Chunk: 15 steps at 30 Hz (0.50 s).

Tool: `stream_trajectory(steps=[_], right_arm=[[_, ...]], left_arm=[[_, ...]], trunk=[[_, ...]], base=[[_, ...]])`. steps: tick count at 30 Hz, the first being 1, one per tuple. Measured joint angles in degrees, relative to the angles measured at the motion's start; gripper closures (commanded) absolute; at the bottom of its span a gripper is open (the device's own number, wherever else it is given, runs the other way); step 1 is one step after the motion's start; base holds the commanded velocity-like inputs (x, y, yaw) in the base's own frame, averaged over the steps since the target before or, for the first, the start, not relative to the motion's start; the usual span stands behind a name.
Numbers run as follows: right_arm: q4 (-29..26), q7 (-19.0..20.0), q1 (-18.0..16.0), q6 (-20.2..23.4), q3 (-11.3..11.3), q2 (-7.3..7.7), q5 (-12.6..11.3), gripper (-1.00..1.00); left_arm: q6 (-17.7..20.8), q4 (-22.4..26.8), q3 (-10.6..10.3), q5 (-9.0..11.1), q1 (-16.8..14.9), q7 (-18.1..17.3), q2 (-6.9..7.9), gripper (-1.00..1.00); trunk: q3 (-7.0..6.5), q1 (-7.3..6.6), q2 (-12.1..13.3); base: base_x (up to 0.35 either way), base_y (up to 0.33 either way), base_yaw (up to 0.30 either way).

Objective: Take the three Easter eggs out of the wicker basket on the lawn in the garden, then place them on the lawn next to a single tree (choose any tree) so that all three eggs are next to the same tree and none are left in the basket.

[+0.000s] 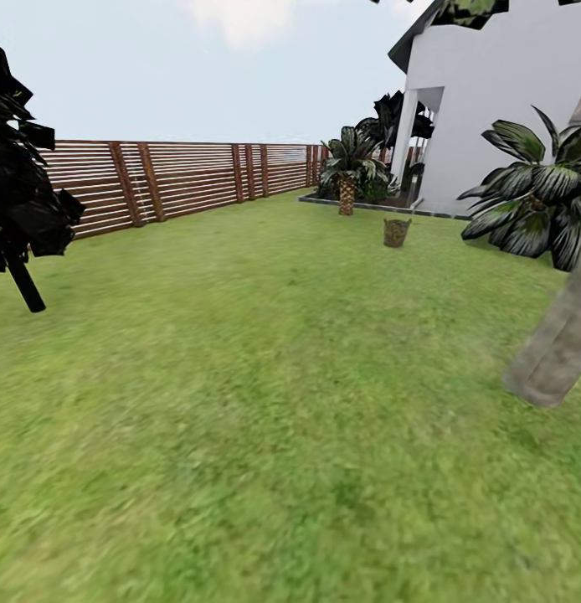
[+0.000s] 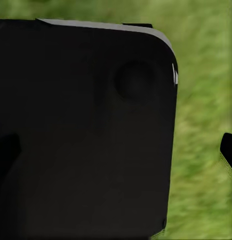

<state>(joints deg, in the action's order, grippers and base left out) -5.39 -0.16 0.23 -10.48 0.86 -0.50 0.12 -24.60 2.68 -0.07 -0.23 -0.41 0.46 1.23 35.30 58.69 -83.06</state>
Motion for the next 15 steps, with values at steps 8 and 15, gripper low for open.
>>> stream_trajectory(steps=[8,15], right_arm=[[0.0,0.0,0.0,0.0,-0.1,-0.02,-0.1,-1.0],[0.0,0.0,0.0,-0.1,0.3,-0.5,0.0,-1.0]], left_arm=[[0.0,0.0,0.0,0.0,0.0,0.0,0.0,-1.0],[0.0,0.0,0.0,0.0,0.0,0.0,0.0,-1.0]], trunk=[[0.0,0.0,0.0],[0.0,0.0,0.0]], base=[[0.332,0.0,0.0],[0.332,0.0,0.0]])
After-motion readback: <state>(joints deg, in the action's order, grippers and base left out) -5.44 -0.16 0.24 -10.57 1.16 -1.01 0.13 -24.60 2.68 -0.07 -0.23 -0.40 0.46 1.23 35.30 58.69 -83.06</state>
